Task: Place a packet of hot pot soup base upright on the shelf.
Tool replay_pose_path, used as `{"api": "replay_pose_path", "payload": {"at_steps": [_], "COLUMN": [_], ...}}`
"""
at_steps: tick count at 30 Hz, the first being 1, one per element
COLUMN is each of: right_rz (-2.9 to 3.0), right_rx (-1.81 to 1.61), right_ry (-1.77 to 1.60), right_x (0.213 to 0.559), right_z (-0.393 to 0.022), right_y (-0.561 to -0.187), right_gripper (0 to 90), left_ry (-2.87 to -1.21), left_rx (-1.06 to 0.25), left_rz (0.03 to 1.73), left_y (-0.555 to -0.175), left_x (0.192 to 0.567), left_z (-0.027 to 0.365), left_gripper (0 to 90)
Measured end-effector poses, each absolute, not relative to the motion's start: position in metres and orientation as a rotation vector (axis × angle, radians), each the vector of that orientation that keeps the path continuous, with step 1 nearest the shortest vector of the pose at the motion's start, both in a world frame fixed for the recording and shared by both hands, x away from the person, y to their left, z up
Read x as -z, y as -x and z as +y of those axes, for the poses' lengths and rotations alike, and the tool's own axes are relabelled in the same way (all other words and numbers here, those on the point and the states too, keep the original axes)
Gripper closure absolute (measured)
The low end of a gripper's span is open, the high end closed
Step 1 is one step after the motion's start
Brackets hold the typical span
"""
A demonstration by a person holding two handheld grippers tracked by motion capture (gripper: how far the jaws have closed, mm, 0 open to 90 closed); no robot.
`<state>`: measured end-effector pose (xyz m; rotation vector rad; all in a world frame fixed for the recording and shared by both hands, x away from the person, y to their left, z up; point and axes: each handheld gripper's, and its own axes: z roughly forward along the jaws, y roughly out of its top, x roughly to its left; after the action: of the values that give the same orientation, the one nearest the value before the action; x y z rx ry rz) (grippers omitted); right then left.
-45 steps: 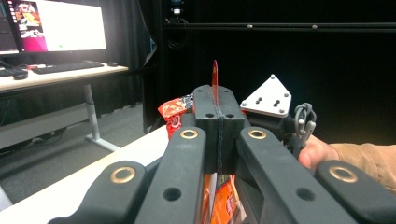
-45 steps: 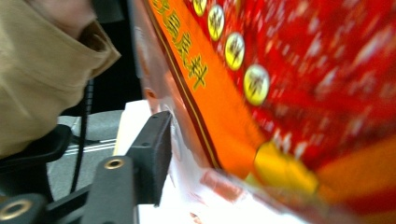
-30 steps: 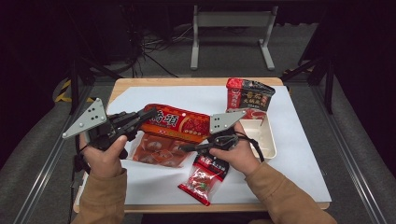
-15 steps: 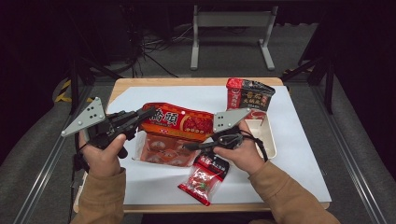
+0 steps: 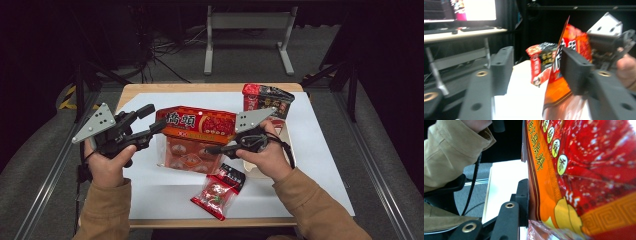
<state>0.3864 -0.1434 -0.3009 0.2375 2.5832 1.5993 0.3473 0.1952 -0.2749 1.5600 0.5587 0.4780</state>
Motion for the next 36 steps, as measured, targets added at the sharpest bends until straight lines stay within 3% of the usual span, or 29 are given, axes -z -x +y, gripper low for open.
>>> {"api": "replay_pose_path", "payload": {"at_steps": [6, 12, 36], "right_rz": [2.58, 2.566, 2.508], "right_rx": [-1.527, -1.476, -1.405], "right_ry": [-0.276, -0.301, -0.435], "right_x": [0.288, 0.272, 0.229], "right_z": [-0.152, -0.161, -0.201], "right_y": [-0.389, -0.389, -0.4], "right_gripper": [70.4, 70.4, 70.4], "left_ry": [-1.602, -1.655, -1.831], "left_rx": [-0.486, -0.528, -0.513], "left_rz": [0.61, 0.703, 0.884], "left_y": [-0.353, -0.36, -0.393], "left_x": [0.279, 0.287, 0.324], "left_z": [0.199, 0.202, 0.22], "left_gripper": [31.2, 26.6, 18.7]}}
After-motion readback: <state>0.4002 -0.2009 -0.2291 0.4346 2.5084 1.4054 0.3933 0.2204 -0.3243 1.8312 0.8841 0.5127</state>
